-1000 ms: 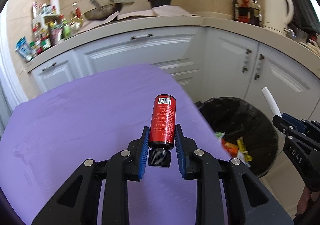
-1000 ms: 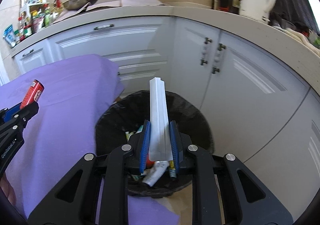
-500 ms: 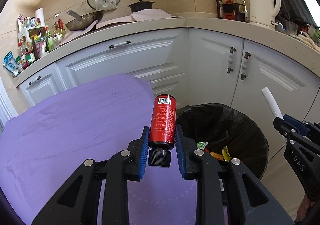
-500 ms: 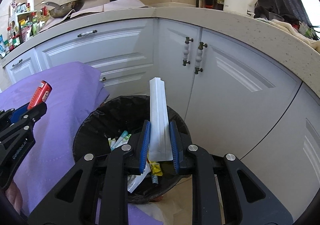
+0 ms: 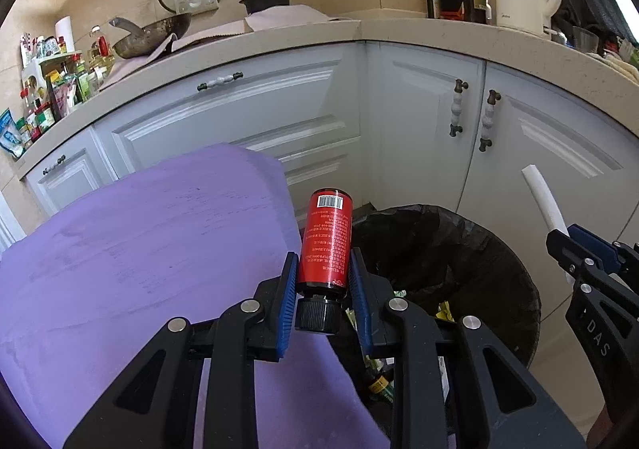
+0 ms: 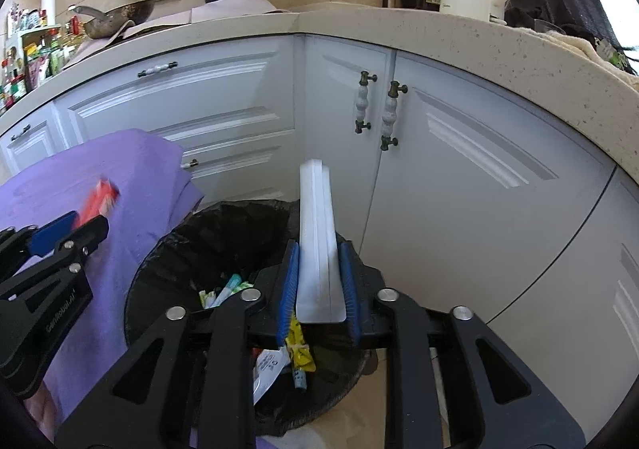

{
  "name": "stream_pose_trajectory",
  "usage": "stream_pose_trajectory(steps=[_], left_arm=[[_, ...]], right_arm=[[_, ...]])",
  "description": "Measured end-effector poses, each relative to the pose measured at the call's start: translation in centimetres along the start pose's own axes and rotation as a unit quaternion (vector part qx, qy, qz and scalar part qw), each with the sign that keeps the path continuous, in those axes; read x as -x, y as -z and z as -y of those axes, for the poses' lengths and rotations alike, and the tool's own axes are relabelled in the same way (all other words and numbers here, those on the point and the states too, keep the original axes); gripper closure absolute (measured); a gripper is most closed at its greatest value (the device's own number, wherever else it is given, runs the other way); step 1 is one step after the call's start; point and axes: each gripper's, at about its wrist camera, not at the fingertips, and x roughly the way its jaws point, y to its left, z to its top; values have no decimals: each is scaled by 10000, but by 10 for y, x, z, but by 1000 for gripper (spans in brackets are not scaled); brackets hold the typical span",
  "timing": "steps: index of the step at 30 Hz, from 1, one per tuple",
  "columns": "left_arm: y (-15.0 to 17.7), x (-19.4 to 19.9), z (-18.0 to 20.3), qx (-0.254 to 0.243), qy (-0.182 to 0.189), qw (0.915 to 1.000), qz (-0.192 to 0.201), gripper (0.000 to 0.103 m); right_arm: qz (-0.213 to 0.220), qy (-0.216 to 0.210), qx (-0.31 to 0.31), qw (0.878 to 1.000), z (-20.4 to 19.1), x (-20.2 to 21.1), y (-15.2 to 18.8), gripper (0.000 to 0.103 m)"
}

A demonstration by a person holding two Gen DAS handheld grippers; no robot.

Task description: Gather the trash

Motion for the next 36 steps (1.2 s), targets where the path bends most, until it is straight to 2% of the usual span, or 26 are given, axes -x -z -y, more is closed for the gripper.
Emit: stream_pose_trajectory(steps=[1, 2, 3, 19, 23, 36], left_arm=[[-1, -4, 0, 0, -25, 10000, -40, 68], [-1, -5, 0, -3, -48, 10000, -67, 57], [-1, -6, -1, 9, -28, 10000, -77, 55], [0, 1, -8, 58, -105, 9999, 2, 49], [4, 10, -12, 44, -178, 9998, 39, 44], [0, 51, -18, 139, -100, 9993, 342, 35]], right_arm=[[4, 5, -34, 10000, 1, -1, 0, 63], [-9, 13, -40, 10000, 2, -2, 0, 63], [-14, 20, -28, 10000, 1, -2, 0, 63], [56, 124, 55, 9999, -5, 19, 4, 61], [98, 162, 48, 9998, -5, 29, 6, 56], [307, 272, 33, 9992, -4, 67, 5, 53]])
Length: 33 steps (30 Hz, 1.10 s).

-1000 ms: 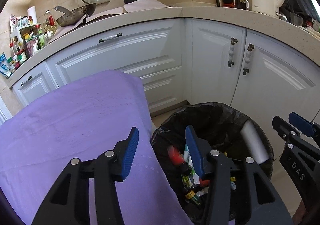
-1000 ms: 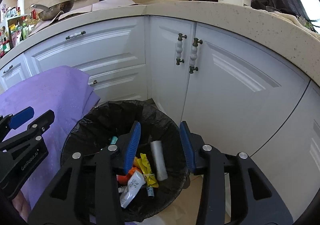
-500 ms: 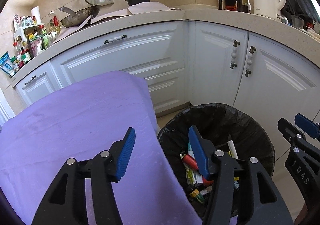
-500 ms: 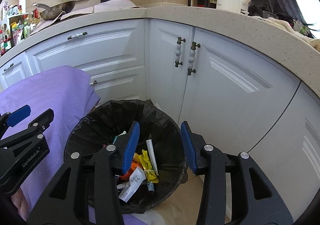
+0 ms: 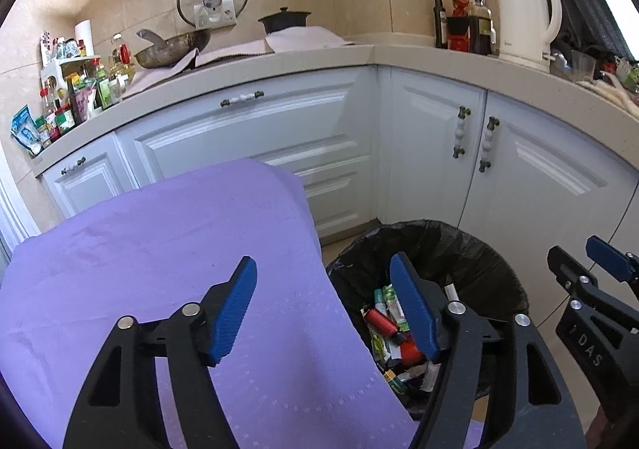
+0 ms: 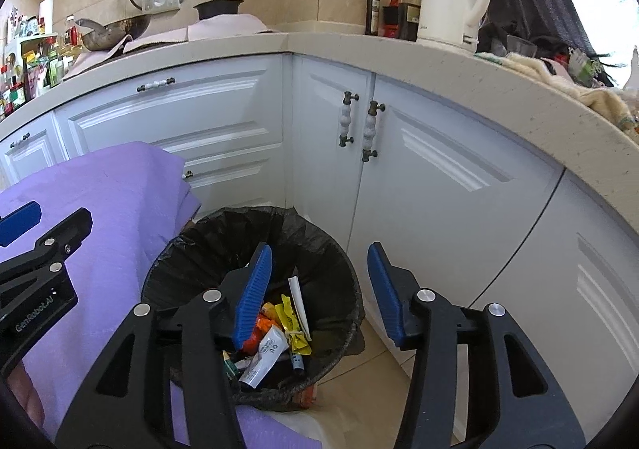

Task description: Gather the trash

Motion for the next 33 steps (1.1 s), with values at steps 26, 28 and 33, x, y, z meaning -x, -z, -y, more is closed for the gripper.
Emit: stream_pose_trajectory(steps=[26, 28, 33], left_arm=[[2, 60, -16, 198, -135, 9993, 280, 23], [2, 62, -16, 213, -147, 9992, 295, 23], [3, 65, -18, 214, -151, 9991, 334, 23]], right_arm=[[480, 20, -2, 9988, 7, 59, -7, 39], [494, 29, -2, 9988, 6, 60, -7, 39], [505, 41, -1, 9987, 6, 61, -7, 39]])
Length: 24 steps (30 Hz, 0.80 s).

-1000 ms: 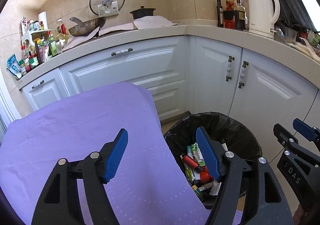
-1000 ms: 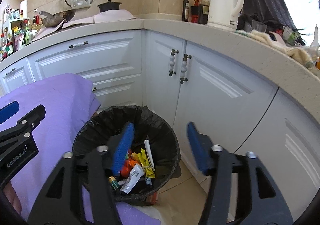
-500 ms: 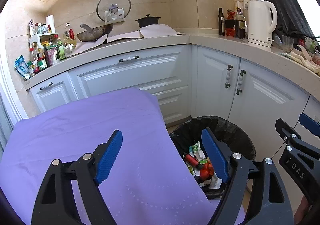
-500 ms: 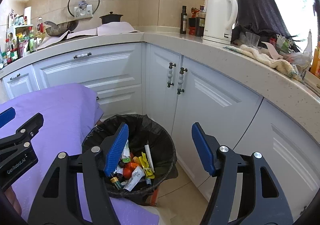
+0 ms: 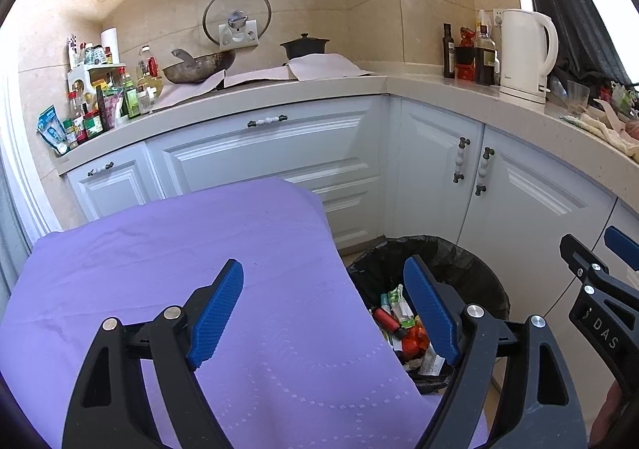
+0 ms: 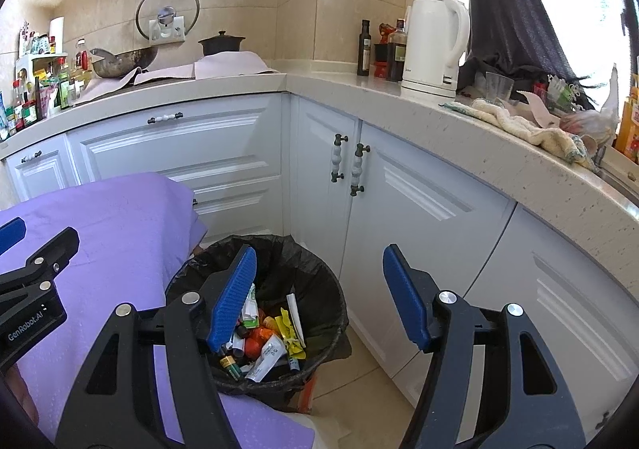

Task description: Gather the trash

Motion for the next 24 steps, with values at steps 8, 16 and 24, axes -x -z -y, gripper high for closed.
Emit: stream_pose_trajectory(steps=[8, 16, 24], left_arm=[[0, 0, -1, 22, -22, 10000, 3, 23], [0, 1, -4, 57, -26, 10000, -4, 23], [0, 1, -4, 63, -20, 10000, -22, 23]], right_arm=[[8, -4, 0, 10000, 0, 0, -1, 39], [12, 1, 18, 10000, 0, 1, -1, 38], [14, 3, 16, 10000, -1, 1, -1, 38]])
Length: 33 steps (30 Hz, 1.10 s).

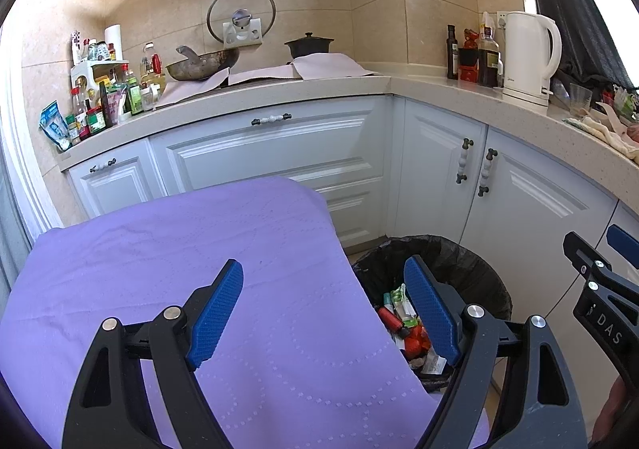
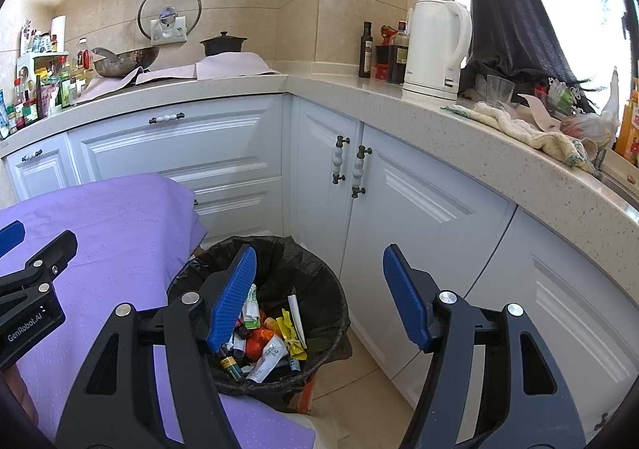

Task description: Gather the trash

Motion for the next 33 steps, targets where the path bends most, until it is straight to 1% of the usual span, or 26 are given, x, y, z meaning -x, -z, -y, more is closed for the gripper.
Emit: stream_pose_trajectory(steps=[33], left_arm=[[2, -4, -1, 82, 30, 10000, -32, 23]], right_arm=[[-3, -8, 14, 10000, -1, 0, -1, 38]])
